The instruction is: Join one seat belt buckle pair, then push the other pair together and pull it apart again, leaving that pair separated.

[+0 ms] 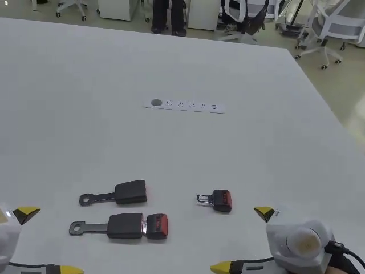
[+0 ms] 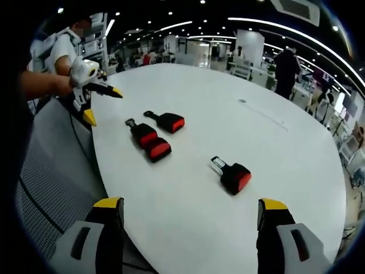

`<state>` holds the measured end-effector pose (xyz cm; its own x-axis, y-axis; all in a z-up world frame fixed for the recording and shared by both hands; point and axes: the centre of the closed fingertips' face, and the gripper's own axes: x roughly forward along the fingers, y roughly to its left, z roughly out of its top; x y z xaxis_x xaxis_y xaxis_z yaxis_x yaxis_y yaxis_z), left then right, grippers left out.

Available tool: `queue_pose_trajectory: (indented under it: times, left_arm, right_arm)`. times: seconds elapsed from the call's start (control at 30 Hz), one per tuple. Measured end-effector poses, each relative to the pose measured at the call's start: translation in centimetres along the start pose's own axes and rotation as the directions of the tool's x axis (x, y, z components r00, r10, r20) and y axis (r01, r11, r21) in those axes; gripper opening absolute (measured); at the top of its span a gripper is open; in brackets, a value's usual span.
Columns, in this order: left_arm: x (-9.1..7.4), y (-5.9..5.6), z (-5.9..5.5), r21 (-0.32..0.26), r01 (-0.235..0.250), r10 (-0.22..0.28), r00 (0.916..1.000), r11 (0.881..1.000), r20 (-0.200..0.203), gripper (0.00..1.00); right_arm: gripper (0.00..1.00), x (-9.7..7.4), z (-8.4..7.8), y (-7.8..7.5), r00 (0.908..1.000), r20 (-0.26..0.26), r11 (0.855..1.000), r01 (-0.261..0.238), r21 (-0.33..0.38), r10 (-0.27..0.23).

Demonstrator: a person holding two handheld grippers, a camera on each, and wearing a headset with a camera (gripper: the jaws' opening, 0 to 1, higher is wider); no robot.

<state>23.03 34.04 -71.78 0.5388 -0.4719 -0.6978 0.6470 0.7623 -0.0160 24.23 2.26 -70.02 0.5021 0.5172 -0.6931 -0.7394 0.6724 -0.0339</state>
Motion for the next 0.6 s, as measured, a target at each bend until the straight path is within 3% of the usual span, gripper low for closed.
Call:
queue_pose_trajectory:
  times: [0.13, 0.6]
  left_arm:
    - [-0.05, 0.18, -0.13, -0.038, -0.013, 0.013, 0.9999, 0.999, 0.002, 1.0]
    - [-0.44, -0.28, -0.2, -0.041, -0.023, 0.024, 0.9995, 0.999, 0.022, 1.0]
  right_arm:
    - [0.99, 0.1, 0.01, 0.2, 1.0, 0.0, 1.0, -0.007, -0.005, 0.007]
    - [0.99, -0.39, 0.28, -0.13, 0.9996, 0.024, 1.0, 0.016, 0.018, -0.017]
